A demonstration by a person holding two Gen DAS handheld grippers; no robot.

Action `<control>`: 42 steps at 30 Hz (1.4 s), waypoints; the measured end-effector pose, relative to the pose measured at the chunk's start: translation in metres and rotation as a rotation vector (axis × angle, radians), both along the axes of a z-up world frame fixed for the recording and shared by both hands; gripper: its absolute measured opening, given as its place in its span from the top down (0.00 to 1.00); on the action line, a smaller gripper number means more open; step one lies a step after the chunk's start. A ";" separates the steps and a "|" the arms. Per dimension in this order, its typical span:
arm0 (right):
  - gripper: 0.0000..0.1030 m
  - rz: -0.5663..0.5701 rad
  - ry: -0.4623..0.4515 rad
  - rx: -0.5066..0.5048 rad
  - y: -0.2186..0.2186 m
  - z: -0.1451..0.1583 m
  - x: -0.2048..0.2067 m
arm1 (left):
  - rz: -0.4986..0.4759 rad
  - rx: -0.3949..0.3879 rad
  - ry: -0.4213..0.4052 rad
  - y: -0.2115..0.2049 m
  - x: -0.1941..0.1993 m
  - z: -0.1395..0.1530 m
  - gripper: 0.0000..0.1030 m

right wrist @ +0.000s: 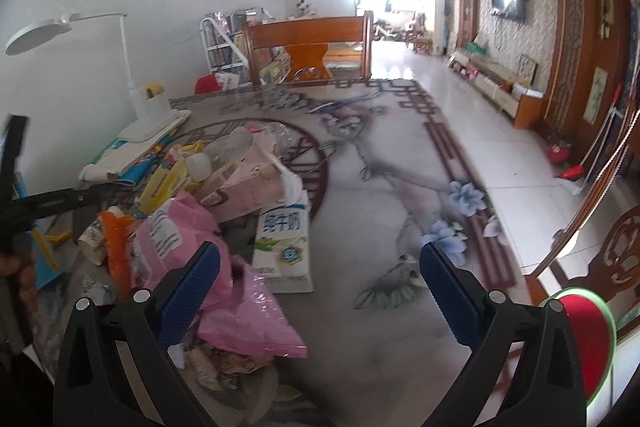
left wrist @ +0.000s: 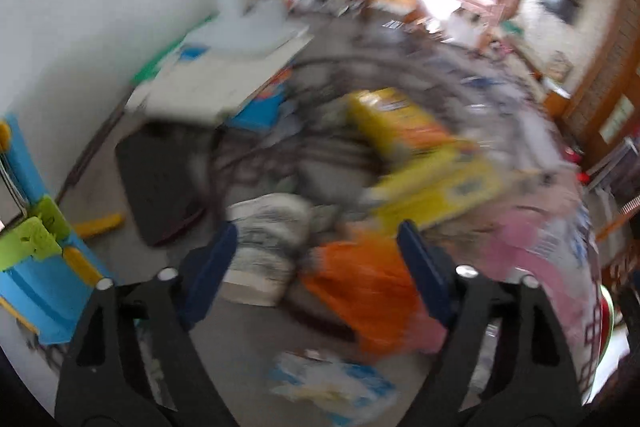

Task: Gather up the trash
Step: 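Grasp the white paper cup with the left gripper while the right grasps a pink bag, then carry the cup and pink bag to the red bin and release both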

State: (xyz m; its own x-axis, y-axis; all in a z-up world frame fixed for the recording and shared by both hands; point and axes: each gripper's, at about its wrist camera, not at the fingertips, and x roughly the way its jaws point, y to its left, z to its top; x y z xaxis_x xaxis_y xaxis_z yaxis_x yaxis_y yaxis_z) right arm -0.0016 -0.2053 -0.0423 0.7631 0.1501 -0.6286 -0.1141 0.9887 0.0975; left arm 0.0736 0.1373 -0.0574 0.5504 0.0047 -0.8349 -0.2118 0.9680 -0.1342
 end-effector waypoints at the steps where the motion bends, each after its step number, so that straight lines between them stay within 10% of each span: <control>1: 0.07 0.003 0.001 0.001 0.001 0.000 0.000 | 0.007 0.018 0.025 0.007 0.006 -0.003 0.31; 9: 0.07 0.040 0.020 0.066 0.002 -0.001 0.002 | -0.049 0.187 0.194 0.019 0.037 -0.034 0.36; 14: 0.07 0.104 0.010 0.096 0.012 0.001 0.002 | -0.055 0.154 0.213 0.022 0.031 -0.039 0.57; 29: 0.13 0.303 0.048 -0.129 0.100 -0.027 0.025 | -0.084 0.049 -0.105 -0.021 0.005 0.024 0.58; 35: 0.44 0.326 0.054 -0.075 0.095 -0.028 0.022 | -0.053 0.058 -0.202 -0.024 -0.007 0.045 0.58; 42: 0.48 0.288 -0.038 0.079 0.066 0.009 0.007 | -0.076 0.049 -0.277 -0.040 -0.018 0.064 0.58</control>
State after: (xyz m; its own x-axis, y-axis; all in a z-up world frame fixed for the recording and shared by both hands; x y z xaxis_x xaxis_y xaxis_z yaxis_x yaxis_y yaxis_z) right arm 0.0050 -0.1395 -0.0332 0.7048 0.4113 -0.5780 -0.3938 0.9045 0.1635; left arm 0.0553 0.0972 0.0071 0.7575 -0.0090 -0.6528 -0.1000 0.9865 -0.1297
